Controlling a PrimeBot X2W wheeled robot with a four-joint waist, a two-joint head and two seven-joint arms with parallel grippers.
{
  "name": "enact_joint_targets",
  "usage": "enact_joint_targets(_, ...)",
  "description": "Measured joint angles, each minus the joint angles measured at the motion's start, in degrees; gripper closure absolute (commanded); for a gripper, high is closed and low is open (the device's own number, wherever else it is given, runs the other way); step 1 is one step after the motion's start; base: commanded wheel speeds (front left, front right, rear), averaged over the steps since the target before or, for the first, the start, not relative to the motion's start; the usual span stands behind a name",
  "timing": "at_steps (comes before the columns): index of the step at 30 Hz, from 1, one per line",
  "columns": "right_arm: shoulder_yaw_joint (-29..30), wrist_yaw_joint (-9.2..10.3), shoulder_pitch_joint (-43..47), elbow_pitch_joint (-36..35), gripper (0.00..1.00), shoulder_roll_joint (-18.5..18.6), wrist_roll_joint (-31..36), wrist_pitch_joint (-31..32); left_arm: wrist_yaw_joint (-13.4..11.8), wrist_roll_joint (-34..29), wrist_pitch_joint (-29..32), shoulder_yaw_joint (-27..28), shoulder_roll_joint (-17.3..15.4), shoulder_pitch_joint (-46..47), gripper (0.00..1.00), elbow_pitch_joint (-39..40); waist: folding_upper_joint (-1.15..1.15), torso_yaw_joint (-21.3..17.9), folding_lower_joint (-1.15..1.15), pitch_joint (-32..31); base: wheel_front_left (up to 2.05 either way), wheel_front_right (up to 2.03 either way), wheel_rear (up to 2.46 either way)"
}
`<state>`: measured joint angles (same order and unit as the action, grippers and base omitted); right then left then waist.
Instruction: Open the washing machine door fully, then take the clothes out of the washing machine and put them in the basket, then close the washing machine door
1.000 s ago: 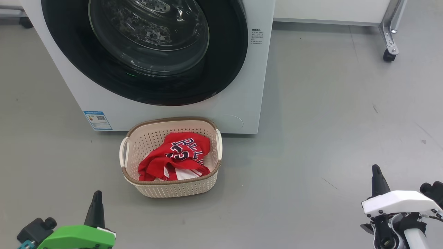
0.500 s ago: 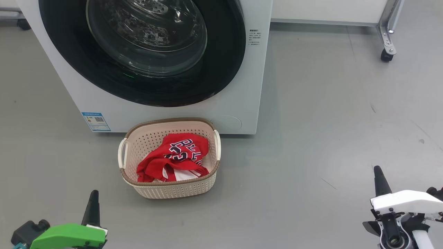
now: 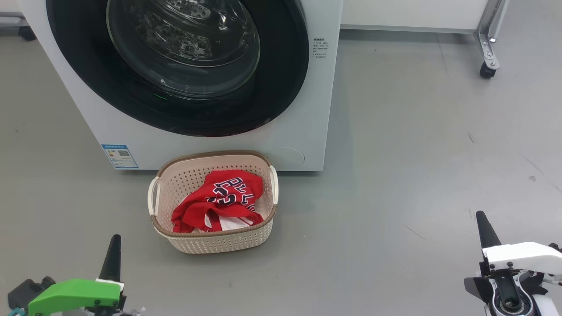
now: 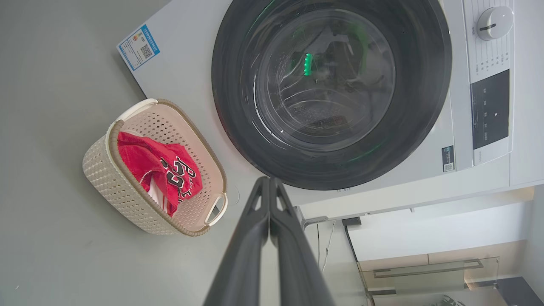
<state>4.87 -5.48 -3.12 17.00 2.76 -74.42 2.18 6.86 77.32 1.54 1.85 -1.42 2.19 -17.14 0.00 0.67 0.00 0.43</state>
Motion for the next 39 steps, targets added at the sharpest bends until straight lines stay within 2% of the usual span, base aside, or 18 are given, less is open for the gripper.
enact_joint_targets(24, 3.32, -1.3, -0.46, -0.49, 1.0, -0.49, -16.77, 4.42, 0.02, 14.14, 4.7, 2.64, -0.09, 1.1, 1.0, 1.04, 0.0, -0.67, 0.0, -0.28, 0.0, 0.0, 0.0)
enact_joint_targets(39, 3.36, -1.49, -0.52, -0.6, 1.0, -0.51, -17.0, 4.57, 0.02, 14.14, 4.78, 2.79, -0.1, 1.24, 1.0, 1.18, 0.0, -0.67, 0.0, -0.27, 0.0, 0.0, 0.0)
